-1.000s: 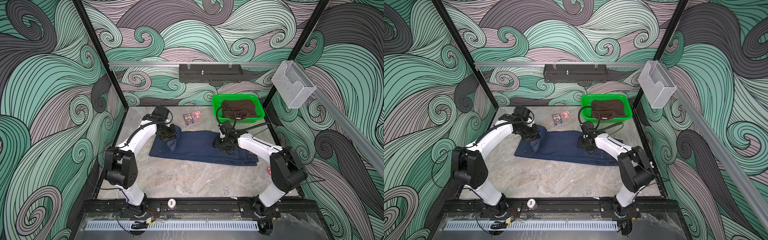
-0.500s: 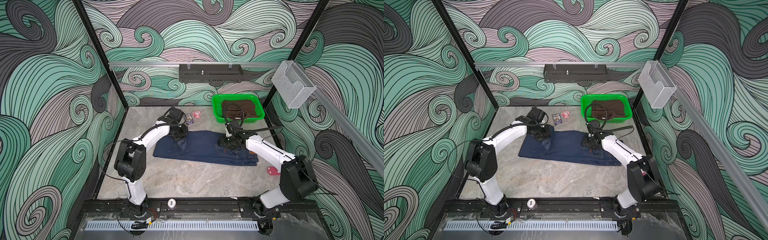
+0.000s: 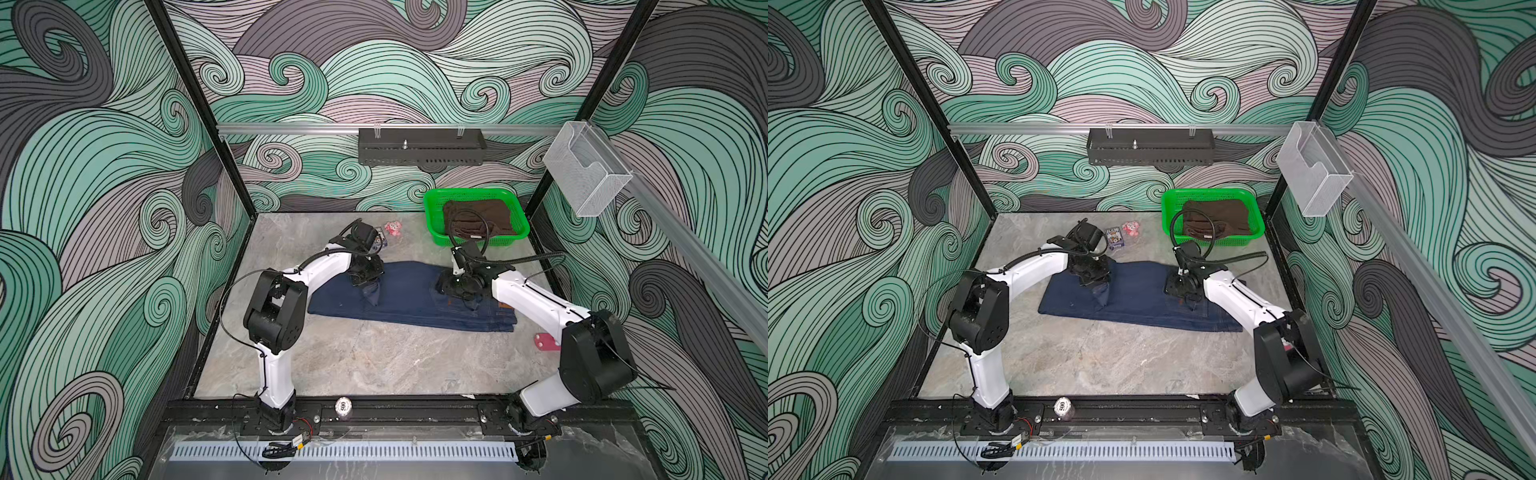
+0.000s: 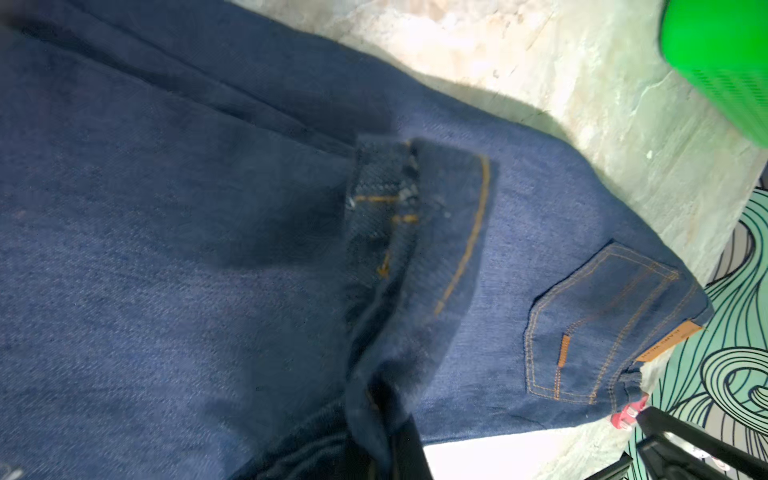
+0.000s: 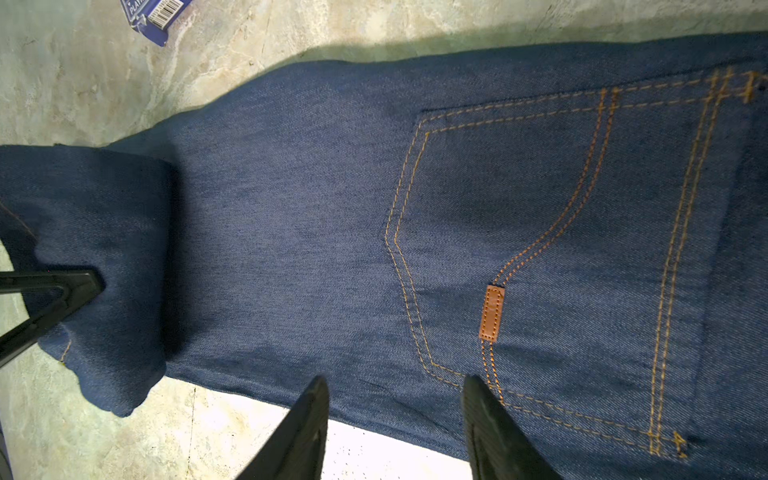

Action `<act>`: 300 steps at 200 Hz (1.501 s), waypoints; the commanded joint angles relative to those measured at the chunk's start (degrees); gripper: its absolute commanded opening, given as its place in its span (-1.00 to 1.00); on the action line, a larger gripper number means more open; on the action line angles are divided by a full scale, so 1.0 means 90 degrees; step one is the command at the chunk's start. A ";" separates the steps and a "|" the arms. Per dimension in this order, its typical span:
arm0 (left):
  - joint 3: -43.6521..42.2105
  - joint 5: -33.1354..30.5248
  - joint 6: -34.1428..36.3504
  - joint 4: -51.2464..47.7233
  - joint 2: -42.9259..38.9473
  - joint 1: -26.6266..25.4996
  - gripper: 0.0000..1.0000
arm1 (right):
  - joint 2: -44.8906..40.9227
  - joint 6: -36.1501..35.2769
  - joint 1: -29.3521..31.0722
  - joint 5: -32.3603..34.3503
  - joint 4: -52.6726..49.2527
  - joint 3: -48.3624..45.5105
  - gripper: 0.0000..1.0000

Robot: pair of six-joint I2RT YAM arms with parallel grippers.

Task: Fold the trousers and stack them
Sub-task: 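Carry the leg end over toward the right gripper, folding the jeans in half, then release the folded leg and draw the left gripper back toward the robot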

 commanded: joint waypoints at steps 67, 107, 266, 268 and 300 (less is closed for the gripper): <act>0.0568 0.0615 0.0109 0.0266 -0.0055 -0.0276 0.07 | -0.0209 -0.0058 -0.0030 -0.0075 -0.0042 -0.0033 0.06; 0.1276 0.0107 0.0872 -0.0477 -0.1021 -0.0183 0.41 | -0.0028 -0.0308 0.0032 -0.0229 -0.0215 0.0384 0.07; 0.0303 -0.0014 0.3431 -0.1857 -0.0160 0.3174 0.55 | 0.0508 -0.0562 -0.0176 0.0347 -0.0527 0.0471 0.08; 0.0304 -0.0004 0.3457 -0.1862 -0.0142 0.3184 0.55 | 0.0471 -0.0563 -0.0223 0.0346 -0.0524 0.0432 0.08; 0.0408 0.0377 0.3735 -0.2062 0.0251 0.3368 0.55 | -0.0005 -0.0643 -0.0825 0.0277 -0.0494 0.0009 0.08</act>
